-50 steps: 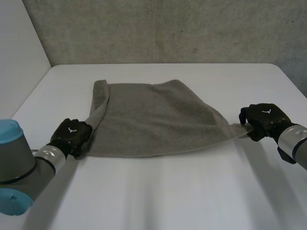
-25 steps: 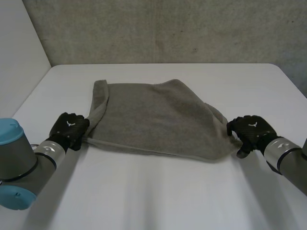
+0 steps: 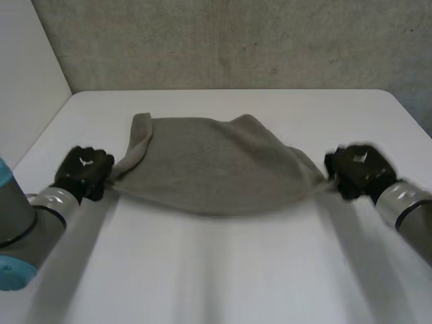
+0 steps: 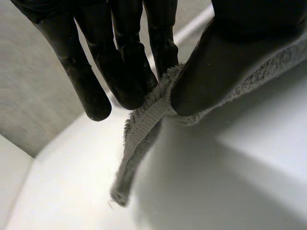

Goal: Fold the towel.

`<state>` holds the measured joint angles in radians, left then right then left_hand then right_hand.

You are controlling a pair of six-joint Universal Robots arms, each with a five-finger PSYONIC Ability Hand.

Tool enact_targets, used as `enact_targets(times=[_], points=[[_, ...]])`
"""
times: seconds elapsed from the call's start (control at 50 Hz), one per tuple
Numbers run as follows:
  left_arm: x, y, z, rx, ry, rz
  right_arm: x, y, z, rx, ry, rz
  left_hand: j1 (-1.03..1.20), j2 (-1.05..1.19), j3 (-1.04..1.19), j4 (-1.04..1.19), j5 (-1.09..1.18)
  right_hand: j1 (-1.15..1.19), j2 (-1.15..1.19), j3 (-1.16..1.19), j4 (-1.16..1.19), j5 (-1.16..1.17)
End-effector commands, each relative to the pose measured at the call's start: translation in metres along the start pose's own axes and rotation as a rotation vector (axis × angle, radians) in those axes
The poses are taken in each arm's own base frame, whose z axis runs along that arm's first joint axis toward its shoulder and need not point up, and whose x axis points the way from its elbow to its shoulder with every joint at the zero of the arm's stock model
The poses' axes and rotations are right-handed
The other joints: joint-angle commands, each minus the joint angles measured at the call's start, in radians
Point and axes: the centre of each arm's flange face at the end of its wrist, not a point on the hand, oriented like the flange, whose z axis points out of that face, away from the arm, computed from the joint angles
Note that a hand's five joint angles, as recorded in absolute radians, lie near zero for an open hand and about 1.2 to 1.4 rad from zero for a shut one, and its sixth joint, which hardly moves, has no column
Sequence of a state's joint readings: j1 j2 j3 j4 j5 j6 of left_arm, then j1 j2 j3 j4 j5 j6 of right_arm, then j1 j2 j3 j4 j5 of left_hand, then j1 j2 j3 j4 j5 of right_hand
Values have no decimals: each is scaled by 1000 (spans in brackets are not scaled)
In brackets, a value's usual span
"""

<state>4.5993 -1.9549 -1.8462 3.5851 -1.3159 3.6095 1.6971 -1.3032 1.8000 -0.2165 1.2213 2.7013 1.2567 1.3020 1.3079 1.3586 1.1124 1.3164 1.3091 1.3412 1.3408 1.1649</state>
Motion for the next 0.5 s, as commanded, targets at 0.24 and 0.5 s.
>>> enact_targets(times=[0.24,0.5], points=[[-97,-238,-98,549,-182,-151,89,-249,-104,422,170,-77,140,94,88,38,109,80,87,55,56,57],[-100,-197,-21,340,-118,-232,88,-244,-37,305,108,-51,140,94,88,38,109,80,87,55,56,57]])
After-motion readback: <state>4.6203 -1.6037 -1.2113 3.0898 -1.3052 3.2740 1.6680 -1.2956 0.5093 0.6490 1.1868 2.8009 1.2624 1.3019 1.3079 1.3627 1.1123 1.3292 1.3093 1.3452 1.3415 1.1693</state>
